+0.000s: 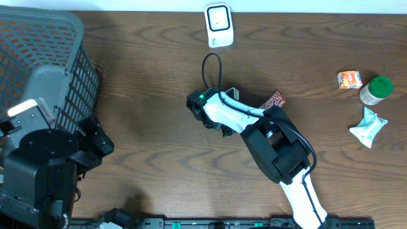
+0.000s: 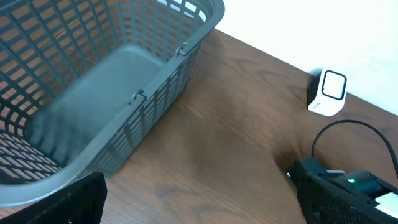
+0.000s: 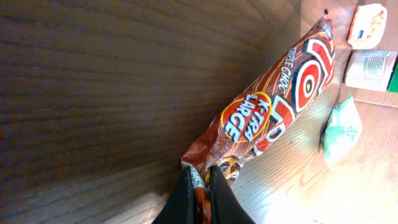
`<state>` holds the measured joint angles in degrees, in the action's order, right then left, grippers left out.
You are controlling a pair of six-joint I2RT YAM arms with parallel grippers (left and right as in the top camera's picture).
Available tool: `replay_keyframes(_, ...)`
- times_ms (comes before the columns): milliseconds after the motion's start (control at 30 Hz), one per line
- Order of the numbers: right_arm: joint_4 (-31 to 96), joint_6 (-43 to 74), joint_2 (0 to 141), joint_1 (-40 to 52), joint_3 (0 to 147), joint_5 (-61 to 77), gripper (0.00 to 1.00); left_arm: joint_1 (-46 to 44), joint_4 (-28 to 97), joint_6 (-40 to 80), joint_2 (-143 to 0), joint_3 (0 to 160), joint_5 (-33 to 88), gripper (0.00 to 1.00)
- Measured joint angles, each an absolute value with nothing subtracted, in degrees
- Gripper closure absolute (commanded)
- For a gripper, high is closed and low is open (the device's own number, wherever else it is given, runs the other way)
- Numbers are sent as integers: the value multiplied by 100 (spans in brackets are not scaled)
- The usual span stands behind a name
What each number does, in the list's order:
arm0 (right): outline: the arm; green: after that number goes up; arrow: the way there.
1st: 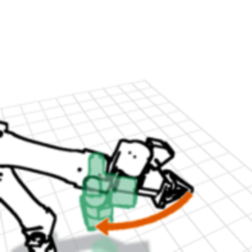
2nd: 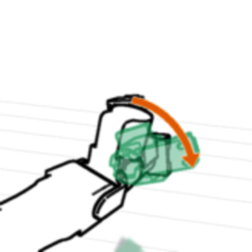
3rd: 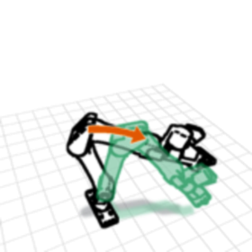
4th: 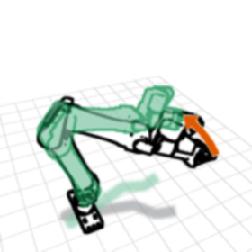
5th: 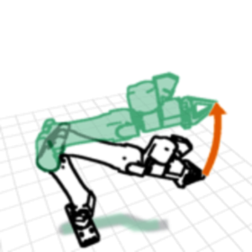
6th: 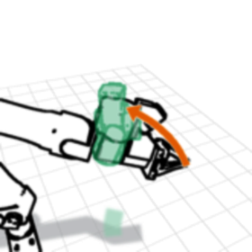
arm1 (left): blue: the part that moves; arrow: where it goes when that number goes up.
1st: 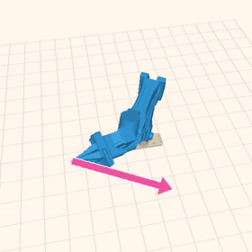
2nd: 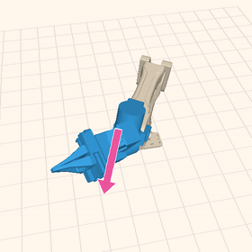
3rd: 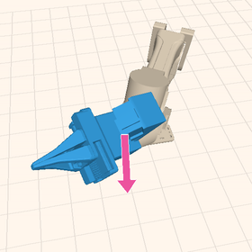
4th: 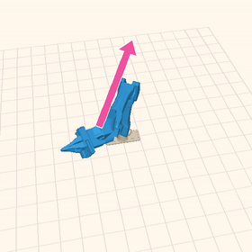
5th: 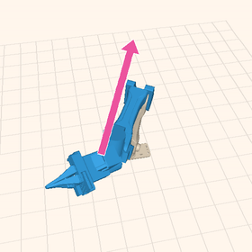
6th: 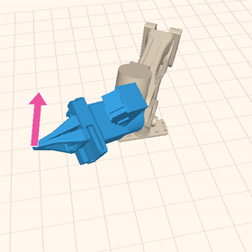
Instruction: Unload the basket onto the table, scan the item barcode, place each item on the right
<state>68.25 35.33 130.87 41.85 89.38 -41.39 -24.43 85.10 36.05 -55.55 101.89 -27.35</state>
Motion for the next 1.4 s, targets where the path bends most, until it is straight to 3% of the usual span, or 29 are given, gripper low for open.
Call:
replay_keyframes(333,8128,2936,13137,4189,9758,-2991,99,-2443,8510,3605,-5555,10189,-2735,2)
replay_keyframes(600,8764,1109,12752,4156,11386,434,99,-2443,8510,3605,-5555,10189,-2735,2)
replay_keyframes(900,9268,-572,12348,3780,11660,4108,99,-2443,8510,3605,-5555,10189,-2735,2)
replay_keyframes(1400,8650,-1511,12348,3686,10761,5924,99,-2443,8510,3603,-5555,10189,-2733,2)
